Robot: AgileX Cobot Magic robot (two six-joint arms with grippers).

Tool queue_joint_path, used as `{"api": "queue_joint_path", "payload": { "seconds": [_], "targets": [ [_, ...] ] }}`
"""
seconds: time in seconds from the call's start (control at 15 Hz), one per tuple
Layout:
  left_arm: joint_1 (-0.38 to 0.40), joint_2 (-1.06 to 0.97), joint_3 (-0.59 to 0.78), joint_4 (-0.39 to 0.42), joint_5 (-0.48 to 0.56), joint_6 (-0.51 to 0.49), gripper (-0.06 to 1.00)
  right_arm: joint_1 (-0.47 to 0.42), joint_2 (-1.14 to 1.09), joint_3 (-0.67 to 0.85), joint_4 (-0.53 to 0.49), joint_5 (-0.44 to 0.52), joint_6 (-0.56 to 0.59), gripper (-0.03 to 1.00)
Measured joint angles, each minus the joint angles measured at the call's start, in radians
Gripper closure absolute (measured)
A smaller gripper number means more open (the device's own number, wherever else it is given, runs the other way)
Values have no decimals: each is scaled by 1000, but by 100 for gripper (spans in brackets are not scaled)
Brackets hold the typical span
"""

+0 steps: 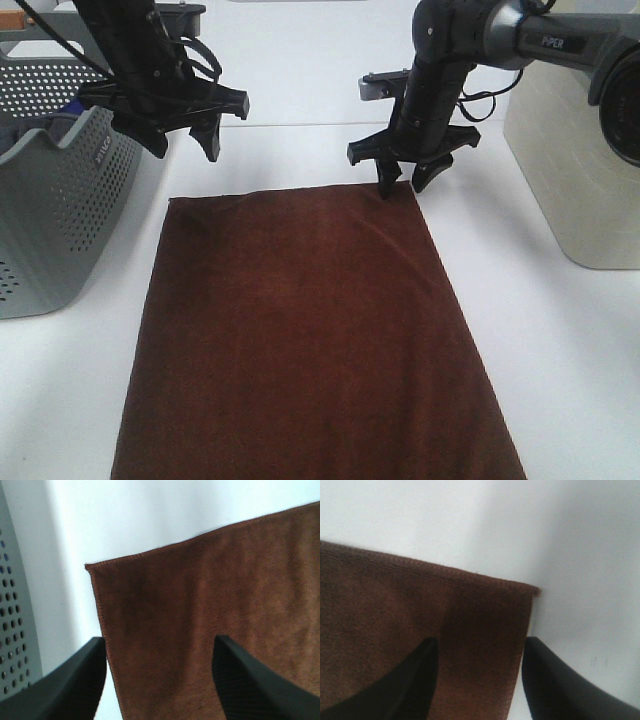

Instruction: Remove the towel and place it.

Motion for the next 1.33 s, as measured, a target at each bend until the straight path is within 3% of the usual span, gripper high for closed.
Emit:
{"api": "queue_joint_path", "payload": {
  "seconds": [0.2, 0.33, 0.4, 0.53, 0.6, 0.93, 1.33],
  "targets": [
    [0, 0, 0, 0, 2, 0, 35, 0, 27, -2, -35, -13, 11, 51],
    [0, 0, 0, 0, 2, 0, 35, 0, 27, -2, -41, -24, 20, 60],
    [0, 0, 0, 0, 2, 0, 35, 0, 30, -4, -40, -25, 23, 67],
    [0, 0, 0, 0, 3, 0, 35, 0, 32, -12, -38, -25, 25, 91],
    [0, 0, 0, 0, 2, 0, 35, 0, 34, -23, -46, -14, 26, 97],
    [0, 28, -2, 0, -21, 0, 35, -45, 45, -135, -84, 110, 27, 97],
    [0, 219, -106, 0, -82, -1, 35, -84, 45, -141, -59, 132, 27, 97]
  ]
}}
